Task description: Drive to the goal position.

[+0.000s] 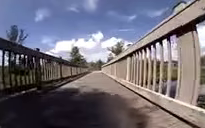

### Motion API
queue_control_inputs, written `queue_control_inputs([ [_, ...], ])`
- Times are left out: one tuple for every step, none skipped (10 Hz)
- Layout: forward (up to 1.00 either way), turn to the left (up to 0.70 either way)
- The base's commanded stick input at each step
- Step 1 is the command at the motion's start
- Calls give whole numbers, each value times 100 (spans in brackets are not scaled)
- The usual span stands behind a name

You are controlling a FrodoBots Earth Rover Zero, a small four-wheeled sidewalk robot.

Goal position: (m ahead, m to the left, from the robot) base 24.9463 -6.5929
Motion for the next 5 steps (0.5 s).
queue_control_inputs([
  [85, 0],
  [85, 0],
  [85, 8],
  [85, 33],
  [85, 26],
])
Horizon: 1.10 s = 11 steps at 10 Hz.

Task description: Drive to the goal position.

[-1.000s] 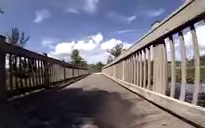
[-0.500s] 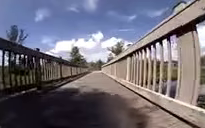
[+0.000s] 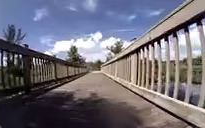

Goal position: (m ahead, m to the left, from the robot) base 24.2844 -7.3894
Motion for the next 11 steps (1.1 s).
queue_control_inputs([
  [85, 8],
  [85, 0],
  [85, 0],
  [85, 0],
  [85, 0],
  [85, 0],
  [85, 0],
  [85, 0],
  [85, 0],
  [85, 0],
  [85, 0],
])
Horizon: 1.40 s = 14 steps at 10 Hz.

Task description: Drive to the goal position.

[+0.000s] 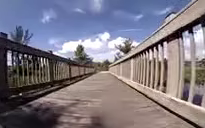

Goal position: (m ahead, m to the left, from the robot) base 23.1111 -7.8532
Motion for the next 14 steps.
queue_control_inputs([
  [85, 0],
  [85, 0],
  [85, 0],
  [85, -1],
  [85, -16],
  [85, -29],
  [85, -10],
  [85, -3],
  [85, 0],
  [85, 0],
  [85, 0],
  [85, 0],
  [85, 0],
  [85, 0],
])
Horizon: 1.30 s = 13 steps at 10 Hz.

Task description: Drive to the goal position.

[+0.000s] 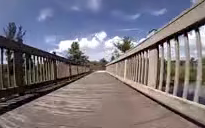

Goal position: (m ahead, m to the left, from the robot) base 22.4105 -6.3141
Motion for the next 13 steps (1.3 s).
queue_control_inputs([
  [85, 0],
  [85, 0],
  [85, 0],
  [85, 0],
  [85, 0],
  [85, 0],
  [85, 0],
  [85, 0],
  [85, 0],
  [85, 0],
  [85, 0],
  [85, 0],
  [85, 0],
])
